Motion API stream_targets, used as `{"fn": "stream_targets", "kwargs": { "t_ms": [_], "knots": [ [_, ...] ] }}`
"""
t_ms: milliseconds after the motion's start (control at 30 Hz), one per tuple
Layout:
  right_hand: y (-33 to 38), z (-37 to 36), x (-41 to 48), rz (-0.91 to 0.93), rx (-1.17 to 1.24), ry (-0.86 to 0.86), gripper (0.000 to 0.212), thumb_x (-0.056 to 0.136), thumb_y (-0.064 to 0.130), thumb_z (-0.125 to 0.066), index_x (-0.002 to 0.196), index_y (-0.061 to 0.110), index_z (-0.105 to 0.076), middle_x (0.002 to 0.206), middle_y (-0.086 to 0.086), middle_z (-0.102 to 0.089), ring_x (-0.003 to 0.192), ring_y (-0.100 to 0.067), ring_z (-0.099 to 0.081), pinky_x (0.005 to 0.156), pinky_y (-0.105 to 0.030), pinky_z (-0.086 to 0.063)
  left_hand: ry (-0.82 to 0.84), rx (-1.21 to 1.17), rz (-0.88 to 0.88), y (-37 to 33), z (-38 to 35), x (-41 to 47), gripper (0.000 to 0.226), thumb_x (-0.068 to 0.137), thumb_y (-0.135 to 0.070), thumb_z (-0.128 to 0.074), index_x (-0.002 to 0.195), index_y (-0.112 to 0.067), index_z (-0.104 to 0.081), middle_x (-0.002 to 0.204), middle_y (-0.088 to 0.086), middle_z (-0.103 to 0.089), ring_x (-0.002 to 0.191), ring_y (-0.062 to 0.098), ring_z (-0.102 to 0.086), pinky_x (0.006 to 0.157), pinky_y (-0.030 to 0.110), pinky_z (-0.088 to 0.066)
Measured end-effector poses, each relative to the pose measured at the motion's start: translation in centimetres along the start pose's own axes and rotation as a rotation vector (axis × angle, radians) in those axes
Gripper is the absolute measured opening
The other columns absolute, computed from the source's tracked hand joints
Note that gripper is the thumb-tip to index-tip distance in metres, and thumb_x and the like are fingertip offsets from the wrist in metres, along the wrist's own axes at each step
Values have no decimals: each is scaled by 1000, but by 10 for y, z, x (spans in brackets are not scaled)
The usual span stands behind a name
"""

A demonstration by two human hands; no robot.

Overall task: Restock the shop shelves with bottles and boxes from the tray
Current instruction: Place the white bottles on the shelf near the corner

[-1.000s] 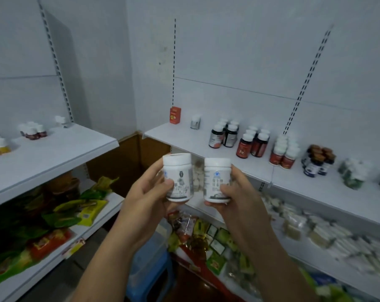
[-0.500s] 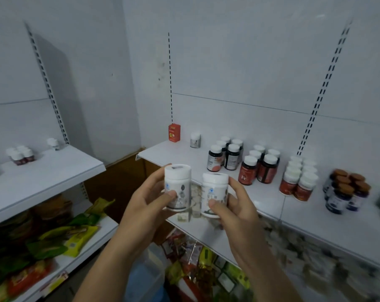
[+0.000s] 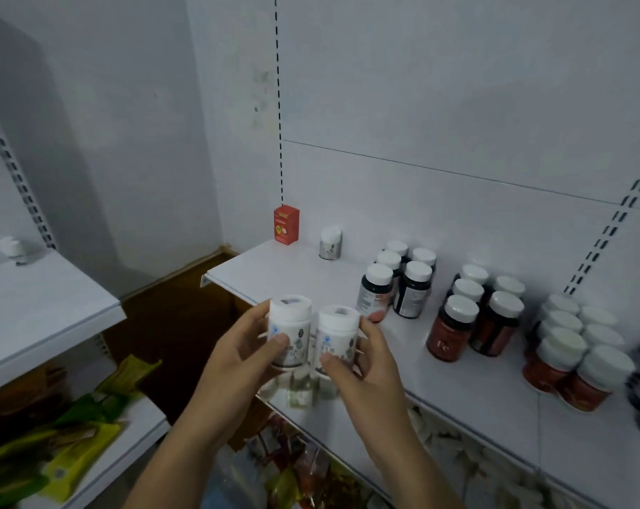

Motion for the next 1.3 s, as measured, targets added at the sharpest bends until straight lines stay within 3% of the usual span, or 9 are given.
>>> {"fn": "stream_targets", "kwargs": {
  "t_ms": [300, 500, 633, 733, 833, 900, 967, 1167, 1300],
  "knots": [
    [-21, -56, 140, 3, -112, -122, 65, 92, 2, -72, 142, 35, -47, 126, 23, -62, 110, 12, -61, 84, -9, -51, 39, 282, -120, 26, 41, 217, 47, 97, -18, -74, 141, -27, -61, 135, -13, -68, 119, 8, -68, 102, 32, -58],
    [-44, -59, 209, -13, -135, -229, 60, 95, -1, -65, 141, 32, -46, 129, 18, -60, 108, 12, -60, 83, -15, -54, 221, 377, -91, 71, 16, 325, 50, 95, -23, -78, 140, -33, -58, 137, -16, -65, 122, 10, -64, 103, 33, -56],
    [-57, -58, 231, -41, -178, -244, 56, 97, 2, -65, 141, 30, -45, 127, 14, -60, 108, 6, -61, 81, -13, -55, 300, 373, -94, 86, 0, 349, 49, 94, -18, -79, 137, -29, -59, 133, -15, -64, 117, 4, -62, 90, 10, -52],
    [-67, -55, 242, -64, -226, -241, 54, 98, 2, -62, 141, 30, -44, 131, 5, -61, 112, -9, -62, 76, -10, -52, 353, 314, -31, 103, -3, 360, 53, 93, -11, -79, 137, -32, -58, 136, -13, -64, 124, 11, -63, 97, 21, -55],
    [-74, -56, 249, -48, -297, -236, 49, 103, 5, -52, 145, 29, -47, 135, 8, -62, 114, -8, -62, 79, -6, -48, 361, 209, 87, 121, 3, 369, 55, 98, 1, -68, 140, -32, -58, 139, -11, -65, 129, 13, -62, 94, 21, -57],
    [-76, -62, 253, -27, -313, -216, 49, 104, 4, -49, 147, 28, -49, 138, 10, -62, 122, -5, -60, 93, -9, -48, 348, 83, 164, 132, 5, 375, 51, 102, 3, -59, 144, -26, -58, 142, -5, -66, 131, 18, -63, 109, 39, -53],
    [-78, -67, 258, -18, -289, -206, 50, 103, 0, -47, 145, 27, -52, 139, 10, -63, 128, -3, -57, 109, -23, -47, 325, -80, 260, 138, 2, 376, 44, 107, -3, -52, 148, -19, -55, 144, 1, -66, 130, 22, -63, 117, 47, -46],
    [-78, -66, 271, -17, -239, -241, 56, 100, -5, -45, 148, 24, -51, 141, 5, -63, 129, -11, -59, 113, -36, -48, 277, -246, 391, 133, -8, 368, 40, 113, -35, -41, 146, -16, -55, 148, 6, -61, 138, 28, -57, 122, 49, -39],
    [-85, -66, 278, -21, -227, -253, 50, 104, -1, -45, 146, 26, -52, 141, 9, -63, 129, -6, -59, 114, -32, -47, 317, -167, 346, 130, -16, 363, 43, 115, -36, -30, 124, -20, -69, 124, 3, -77, 122, 23, -68, 112, 43, -48]
  ]
}}
Point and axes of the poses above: each hand's wrist, its own x-axis towards the middle knuckle, its own z-axis out of the back of the hand, y = z × x, the point moved 9 cm from there along x, towards the middle knuckle
